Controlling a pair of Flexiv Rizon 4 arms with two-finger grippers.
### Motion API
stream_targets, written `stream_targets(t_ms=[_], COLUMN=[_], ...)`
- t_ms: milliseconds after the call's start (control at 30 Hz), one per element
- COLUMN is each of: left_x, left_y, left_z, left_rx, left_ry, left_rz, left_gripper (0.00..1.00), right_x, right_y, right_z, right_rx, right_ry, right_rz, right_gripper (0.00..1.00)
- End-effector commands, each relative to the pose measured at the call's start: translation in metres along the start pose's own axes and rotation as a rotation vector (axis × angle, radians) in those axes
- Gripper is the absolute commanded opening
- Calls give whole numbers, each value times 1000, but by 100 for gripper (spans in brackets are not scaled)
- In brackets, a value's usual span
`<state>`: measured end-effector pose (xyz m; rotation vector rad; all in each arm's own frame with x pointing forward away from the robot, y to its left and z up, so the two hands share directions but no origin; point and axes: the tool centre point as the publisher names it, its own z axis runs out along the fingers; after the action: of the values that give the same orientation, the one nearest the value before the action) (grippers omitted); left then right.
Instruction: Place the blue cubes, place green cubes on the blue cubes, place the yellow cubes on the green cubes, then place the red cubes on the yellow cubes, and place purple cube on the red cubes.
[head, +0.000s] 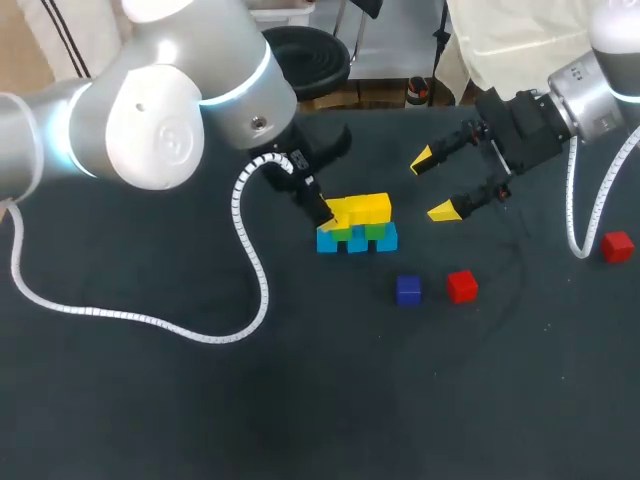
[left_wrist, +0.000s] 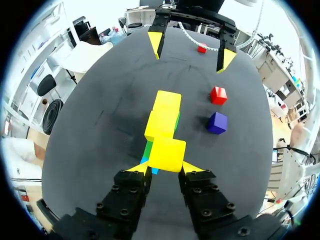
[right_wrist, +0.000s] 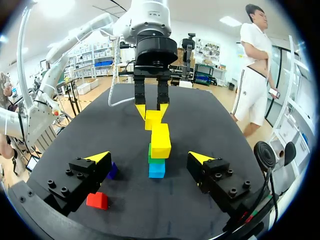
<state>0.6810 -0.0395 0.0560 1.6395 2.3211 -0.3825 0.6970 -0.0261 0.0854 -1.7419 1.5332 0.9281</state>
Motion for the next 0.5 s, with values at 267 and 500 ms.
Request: stream_targets(t_ms=[267,500], left_x=[1,2], left_y=[4,6], left_z=[2,4], left_rx=[11,13], left_ry=[3,5], left_rz=[-8,-13], left_gripper=[0,0], right_x=[0,0], right_y=[0,0], right_z=[0,0], right_rx=[1,1], right_ry=[-1,-1], right_rz=[-1,-1], right_gripper=[100,100])
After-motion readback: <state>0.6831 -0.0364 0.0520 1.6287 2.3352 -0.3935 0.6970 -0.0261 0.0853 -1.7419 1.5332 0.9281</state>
